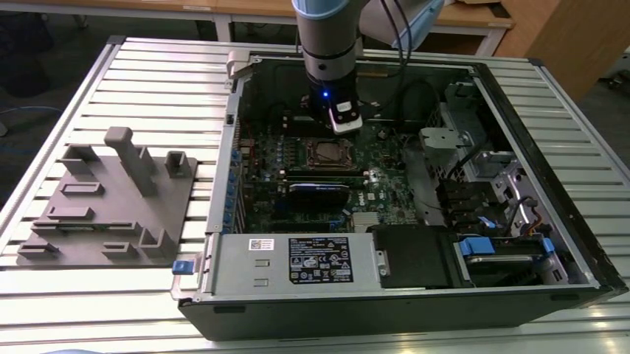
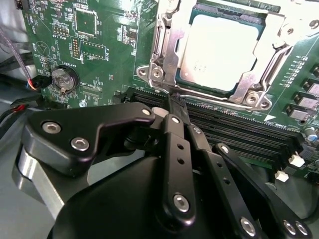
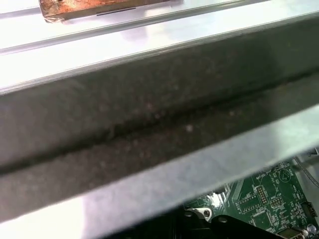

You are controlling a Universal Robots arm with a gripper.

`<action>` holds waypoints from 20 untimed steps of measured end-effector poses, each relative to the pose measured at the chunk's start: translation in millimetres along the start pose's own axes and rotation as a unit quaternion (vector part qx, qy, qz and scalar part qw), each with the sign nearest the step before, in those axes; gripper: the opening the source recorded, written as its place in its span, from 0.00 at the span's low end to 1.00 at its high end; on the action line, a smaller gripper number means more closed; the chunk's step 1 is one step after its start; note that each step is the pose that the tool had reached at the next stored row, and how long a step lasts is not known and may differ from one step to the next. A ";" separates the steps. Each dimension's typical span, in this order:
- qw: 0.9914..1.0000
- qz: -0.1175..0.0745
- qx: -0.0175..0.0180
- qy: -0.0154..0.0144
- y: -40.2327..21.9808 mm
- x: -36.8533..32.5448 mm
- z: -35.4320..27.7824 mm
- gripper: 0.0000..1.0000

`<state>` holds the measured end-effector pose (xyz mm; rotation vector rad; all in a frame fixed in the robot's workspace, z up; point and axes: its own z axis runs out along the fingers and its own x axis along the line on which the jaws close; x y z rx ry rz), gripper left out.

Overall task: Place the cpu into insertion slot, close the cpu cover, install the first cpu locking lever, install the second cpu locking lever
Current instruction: 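Install the first cpu locking lever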

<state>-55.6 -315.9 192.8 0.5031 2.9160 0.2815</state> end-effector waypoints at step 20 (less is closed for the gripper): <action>1.000 0.002 -0.007 0.002 -5.8 -3.4 -7.1 0.10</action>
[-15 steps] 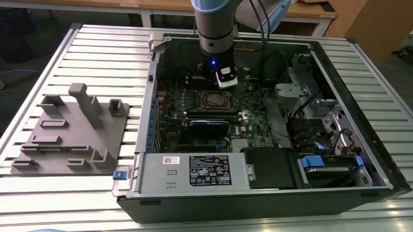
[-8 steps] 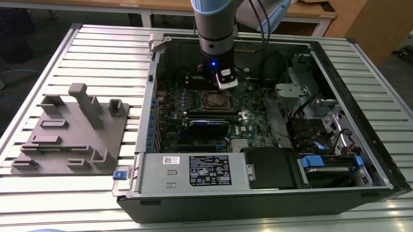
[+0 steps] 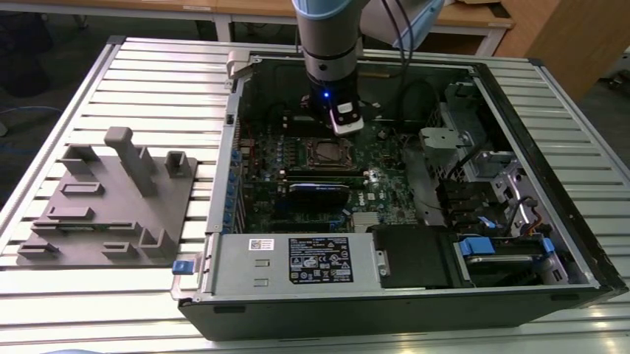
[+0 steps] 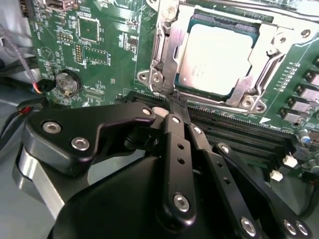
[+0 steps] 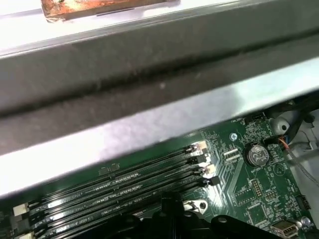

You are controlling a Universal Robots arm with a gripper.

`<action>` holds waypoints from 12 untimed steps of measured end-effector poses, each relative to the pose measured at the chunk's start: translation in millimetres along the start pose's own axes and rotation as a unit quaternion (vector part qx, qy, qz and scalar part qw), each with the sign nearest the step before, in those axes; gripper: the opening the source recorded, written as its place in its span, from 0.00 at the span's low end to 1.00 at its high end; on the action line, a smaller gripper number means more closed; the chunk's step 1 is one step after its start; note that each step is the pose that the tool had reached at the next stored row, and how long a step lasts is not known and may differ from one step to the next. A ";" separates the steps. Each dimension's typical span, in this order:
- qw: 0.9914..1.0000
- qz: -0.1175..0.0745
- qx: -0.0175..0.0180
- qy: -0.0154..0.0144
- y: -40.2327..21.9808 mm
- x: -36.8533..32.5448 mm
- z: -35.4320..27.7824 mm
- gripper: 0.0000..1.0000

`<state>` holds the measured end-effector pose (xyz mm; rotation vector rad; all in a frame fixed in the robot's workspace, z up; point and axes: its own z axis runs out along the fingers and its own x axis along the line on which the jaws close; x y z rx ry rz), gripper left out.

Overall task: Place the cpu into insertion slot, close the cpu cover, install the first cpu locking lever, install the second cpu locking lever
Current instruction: 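Install the first cpu locking lever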

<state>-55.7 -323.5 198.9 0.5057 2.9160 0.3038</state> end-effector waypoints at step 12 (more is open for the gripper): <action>1.000 0.000 0.001 0.000 2.6 -1.5 -10.9 0.10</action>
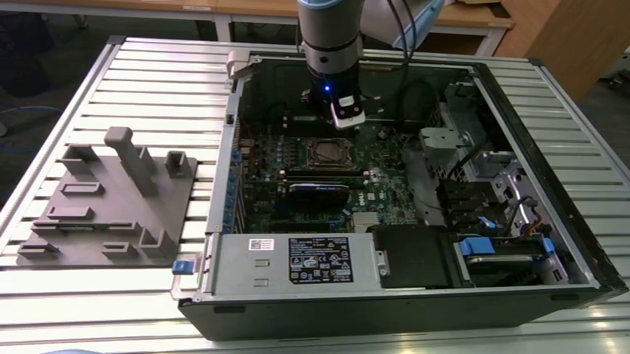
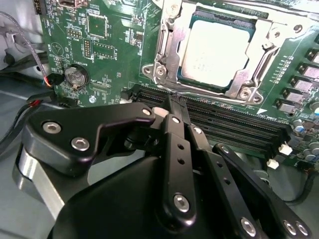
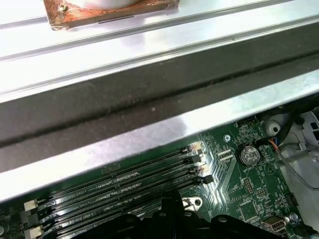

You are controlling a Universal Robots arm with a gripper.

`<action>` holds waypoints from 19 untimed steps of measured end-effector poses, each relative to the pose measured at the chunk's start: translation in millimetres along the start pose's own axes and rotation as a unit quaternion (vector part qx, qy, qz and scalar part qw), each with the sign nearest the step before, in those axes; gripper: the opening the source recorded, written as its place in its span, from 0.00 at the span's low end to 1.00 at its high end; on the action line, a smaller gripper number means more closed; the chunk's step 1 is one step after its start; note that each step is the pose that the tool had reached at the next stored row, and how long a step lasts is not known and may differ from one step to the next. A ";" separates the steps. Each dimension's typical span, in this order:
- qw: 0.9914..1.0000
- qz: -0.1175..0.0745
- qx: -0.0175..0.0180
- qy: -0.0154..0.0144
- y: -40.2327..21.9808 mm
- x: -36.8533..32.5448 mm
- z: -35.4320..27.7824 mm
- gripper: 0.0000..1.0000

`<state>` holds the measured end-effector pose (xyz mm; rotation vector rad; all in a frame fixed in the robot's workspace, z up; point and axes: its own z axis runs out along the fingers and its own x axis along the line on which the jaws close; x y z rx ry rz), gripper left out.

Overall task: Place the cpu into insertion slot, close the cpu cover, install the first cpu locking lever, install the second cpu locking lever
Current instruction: 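Install the first cpu locking lever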

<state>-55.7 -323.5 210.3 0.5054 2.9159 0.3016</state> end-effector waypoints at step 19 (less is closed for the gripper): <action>0.998 -0.010 0.056 -0.011 0.4 -0.9 0.2 0.10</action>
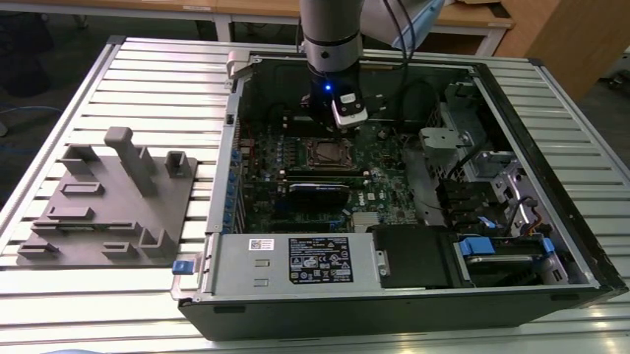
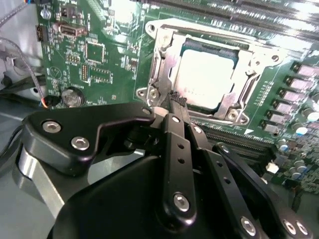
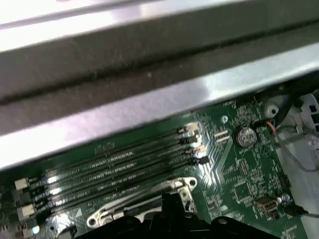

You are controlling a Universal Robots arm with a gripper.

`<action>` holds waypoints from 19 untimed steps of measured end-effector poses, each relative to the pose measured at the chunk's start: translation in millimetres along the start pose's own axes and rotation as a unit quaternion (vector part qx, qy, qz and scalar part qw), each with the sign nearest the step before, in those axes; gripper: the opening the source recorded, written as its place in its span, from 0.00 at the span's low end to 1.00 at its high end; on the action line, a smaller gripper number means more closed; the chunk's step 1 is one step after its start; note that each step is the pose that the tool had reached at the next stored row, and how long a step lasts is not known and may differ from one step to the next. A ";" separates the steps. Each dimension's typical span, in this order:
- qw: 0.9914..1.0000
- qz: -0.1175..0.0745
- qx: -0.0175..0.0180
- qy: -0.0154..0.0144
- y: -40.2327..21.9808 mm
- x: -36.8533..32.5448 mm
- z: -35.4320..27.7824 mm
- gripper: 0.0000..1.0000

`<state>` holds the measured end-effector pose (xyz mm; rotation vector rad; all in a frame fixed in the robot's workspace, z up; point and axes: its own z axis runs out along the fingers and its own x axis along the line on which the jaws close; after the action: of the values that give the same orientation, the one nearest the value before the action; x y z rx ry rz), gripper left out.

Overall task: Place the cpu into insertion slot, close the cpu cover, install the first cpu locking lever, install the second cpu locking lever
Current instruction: 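Install the first cpu locking lever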

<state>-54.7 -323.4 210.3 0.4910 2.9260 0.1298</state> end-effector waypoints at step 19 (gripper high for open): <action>0.999 0.001 0.028 0.039 0.3 -1.0 1.8 0.10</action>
<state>-53.3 -323.4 208.7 0.5074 3.0134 0.0681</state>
